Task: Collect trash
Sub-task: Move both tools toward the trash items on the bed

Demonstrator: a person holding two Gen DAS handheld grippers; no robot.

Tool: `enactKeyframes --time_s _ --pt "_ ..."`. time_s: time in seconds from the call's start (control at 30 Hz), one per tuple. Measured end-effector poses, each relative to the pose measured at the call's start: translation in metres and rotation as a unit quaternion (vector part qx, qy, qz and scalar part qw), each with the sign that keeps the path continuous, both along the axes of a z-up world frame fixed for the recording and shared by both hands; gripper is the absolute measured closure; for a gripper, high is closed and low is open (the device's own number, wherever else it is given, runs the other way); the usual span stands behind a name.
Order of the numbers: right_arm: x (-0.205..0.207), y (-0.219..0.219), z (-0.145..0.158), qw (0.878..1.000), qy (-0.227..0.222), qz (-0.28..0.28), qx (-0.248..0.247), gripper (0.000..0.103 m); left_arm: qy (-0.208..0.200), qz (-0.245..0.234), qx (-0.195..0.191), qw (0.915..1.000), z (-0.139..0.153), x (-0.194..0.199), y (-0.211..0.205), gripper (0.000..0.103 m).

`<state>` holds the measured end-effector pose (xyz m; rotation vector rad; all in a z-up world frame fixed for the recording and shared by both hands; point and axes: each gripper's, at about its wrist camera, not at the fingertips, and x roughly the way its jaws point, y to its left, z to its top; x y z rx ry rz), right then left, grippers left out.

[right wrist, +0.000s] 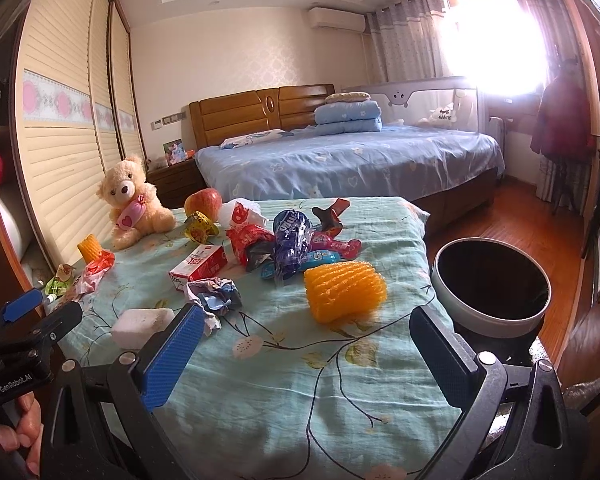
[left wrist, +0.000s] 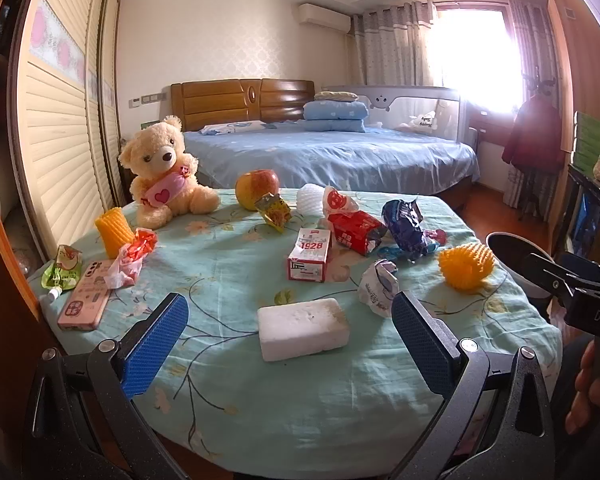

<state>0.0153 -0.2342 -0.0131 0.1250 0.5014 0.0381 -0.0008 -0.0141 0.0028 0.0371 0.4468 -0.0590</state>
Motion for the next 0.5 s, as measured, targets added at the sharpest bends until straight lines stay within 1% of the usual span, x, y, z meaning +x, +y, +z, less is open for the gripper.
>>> enactKeyframes --time_s 0.5 --pt "0.0005 0.0021 0.0001 1.000 0.002 0.000 -0.001 0.000 -0.001 -0.003 0.000 1.0000 0.0021 0.0009 -0.0012 0.000"
